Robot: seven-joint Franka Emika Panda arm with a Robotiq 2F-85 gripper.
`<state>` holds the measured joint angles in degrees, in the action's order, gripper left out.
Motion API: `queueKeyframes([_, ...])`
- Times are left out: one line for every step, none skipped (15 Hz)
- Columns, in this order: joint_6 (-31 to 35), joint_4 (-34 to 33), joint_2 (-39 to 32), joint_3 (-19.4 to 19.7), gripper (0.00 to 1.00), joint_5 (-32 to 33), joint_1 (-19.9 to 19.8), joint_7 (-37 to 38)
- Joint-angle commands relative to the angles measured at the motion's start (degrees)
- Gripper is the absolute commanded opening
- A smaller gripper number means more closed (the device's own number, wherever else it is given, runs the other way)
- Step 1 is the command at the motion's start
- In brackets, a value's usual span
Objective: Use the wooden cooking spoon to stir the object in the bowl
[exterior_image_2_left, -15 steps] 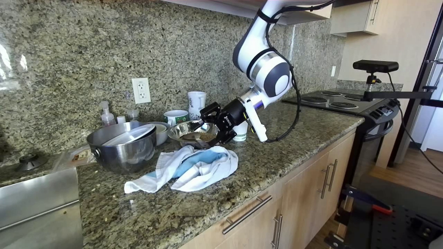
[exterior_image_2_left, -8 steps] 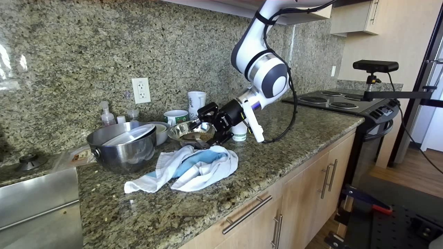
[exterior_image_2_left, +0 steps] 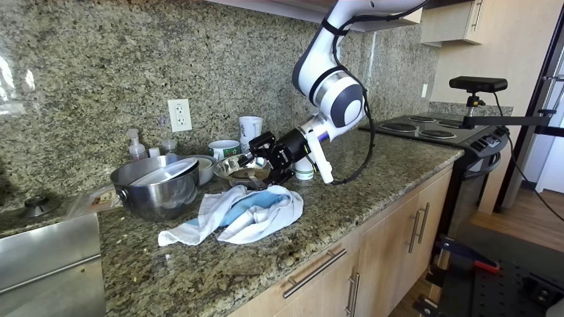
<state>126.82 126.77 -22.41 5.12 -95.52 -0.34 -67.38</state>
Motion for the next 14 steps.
queueKeyframes([-1.47, -0.79, -0.66, -0.33, 0.72, -1.25, -0.83, -1.38])
queueKeyframes([-1.23, -0.74, -0.63, -0.29, 0.66, -1.2, -0.78, -1.34])
queueKeyframes([-1.08, -0.67, -0.58, -0.25, 0.56, -1.15, -0.77, -1.26])
queueKeyframes([-0.8, -0.57, -0.5, -0.18, 0.49, -1.08, -0.73, -1.14])
queueKeyframes([-0.62, -0.5, -0.44, -0.12, 0.41, -1.01, -0.71, -1.06])
queueKeyframes([-0.21, -0.36, -0.32, 0.03, 0.34, -0.82, -0.68, -0.9])
queueKeyframes([0.25, -0.24, -0.24, 0.17, 0.27, -0.79, -0.65, -0.76])
queueKeyframes([0.51, -0.09, -0.14, 0.33, 0.19, -0.6, -0.67, -0.57])
queueKeyframes([0.59, -0.05, -0.13, 0.43, 0.12, -0.6, -0.7, -0.55])
queueKeyframes([0.69, -0.04, -0.13, 0.52, 0.04, -0.56, -0.68, -0.55])
queueKeyframes([0.74, -0.05, -0.16, 0.59, 0.01, -0.48, -0.69, -0.54])
queueKeyframes([0.8, -0.05, -0.22, 0.61, 0.0, -0.48, -0.75, -0.54])
queueKeyframes([0.83, -0.05, -0.22, 0.62, 0.0, -0.45, -0.83, -0.48])
queueKeyframes([0.69, -0.08, -0.19, 0.63, 0.01, -0.44, -0.94, -0.38])
